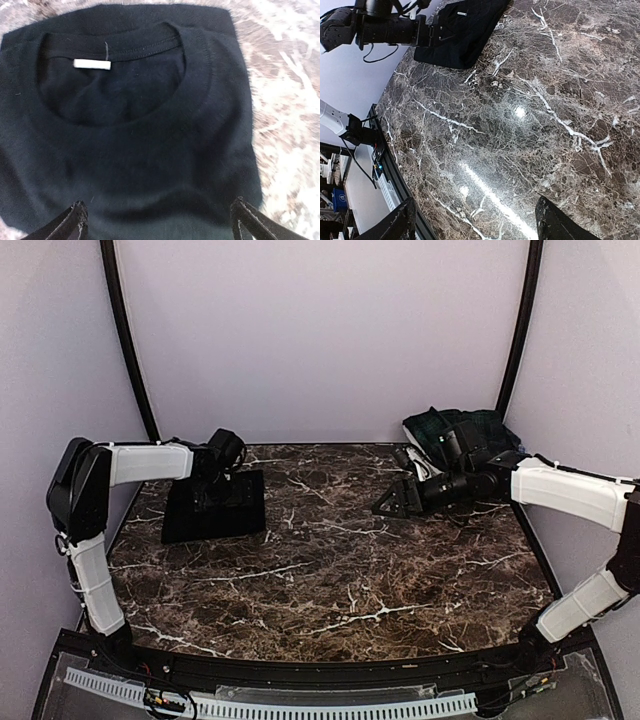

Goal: Fold and stack the mixed laundry pile
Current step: Move the square folded T-shirt to the corner of the board.

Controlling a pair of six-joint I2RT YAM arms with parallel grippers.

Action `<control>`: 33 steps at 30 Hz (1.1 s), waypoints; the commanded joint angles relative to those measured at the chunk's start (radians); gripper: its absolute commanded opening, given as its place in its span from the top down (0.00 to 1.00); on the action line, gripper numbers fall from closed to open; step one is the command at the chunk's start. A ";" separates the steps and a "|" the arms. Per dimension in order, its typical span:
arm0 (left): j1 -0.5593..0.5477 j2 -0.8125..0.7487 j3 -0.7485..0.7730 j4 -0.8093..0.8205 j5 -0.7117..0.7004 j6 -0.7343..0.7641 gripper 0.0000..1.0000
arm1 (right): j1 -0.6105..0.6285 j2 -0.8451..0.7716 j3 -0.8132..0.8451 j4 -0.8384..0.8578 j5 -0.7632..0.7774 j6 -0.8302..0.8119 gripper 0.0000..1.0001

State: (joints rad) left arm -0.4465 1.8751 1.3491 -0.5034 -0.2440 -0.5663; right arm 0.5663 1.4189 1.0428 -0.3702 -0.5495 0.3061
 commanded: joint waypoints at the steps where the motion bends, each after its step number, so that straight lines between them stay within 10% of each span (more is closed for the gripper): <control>1: 0.021 0.074 0.025 -0.035 0.014 -0.027 0.01 | -0.007 -0.022 -0.006 0.016 0.021 -0.029 0.21; 10: 0.172 0.207 0.116 -0.019 0.086 0.108 0.01 | -0.014 -0.026 -0.015 0.025 0.030 -0.033 0.21; 24: 0.241 0.584 0.756 -0.393 0.290 0.455 0.07 | -0.041 -0.021 0.013 0.000 0.000 -0.054 0.21; 33: 0.214 0.168 0.343 -0.125 0.175 0.249 0.01 | -0.045 -0.030 0.003 0.012 -0.018 -0.050 0.21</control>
State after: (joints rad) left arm -0.2169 2.2433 1.8191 -0.6888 -0.0463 -0.2207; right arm 0.5289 1.4132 1.0340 -0.3828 -0.5453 0.2630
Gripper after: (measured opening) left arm 0.987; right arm 0.790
